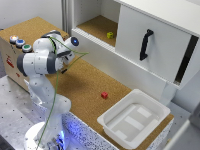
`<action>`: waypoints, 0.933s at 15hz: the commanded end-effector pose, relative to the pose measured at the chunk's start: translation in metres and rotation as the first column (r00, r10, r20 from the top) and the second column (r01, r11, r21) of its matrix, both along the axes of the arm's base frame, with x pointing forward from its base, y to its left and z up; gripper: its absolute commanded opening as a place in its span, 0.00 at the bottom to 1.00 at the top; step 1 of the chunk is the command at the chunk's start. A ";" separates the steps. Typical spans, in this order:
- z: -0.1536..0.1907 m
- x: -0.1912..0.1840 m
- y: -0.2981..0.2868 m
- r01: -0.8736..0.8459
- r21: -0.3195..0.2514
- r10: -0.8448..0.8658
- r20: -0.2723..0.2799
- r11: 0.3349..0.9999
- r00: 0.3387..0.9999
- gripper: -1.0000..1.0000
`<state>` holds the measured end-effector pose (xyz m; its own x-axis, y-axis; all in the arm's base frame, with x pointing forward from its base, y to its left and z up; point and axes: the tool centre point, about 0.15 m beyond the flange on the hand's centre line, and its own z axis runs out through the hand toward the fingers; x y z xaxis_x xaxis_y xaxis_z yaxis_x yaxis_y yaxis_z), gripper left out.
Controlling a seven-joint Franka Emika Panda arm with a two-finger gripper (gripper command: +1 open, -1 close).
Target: Open the drawer
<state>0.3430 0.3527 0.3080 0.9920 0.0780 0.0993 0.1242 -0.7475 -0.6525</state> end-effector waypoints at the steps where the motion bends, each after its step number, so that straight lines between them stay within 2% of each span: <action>1: -0.022 0.016 -0.041 -0.012 -0.014 0.012 -0.015 1.000 1.000 0.00; 14: -0.027 0.023 -0.095 0.031 -0.015 -0.031 -0.017 0.999 0.999 0.00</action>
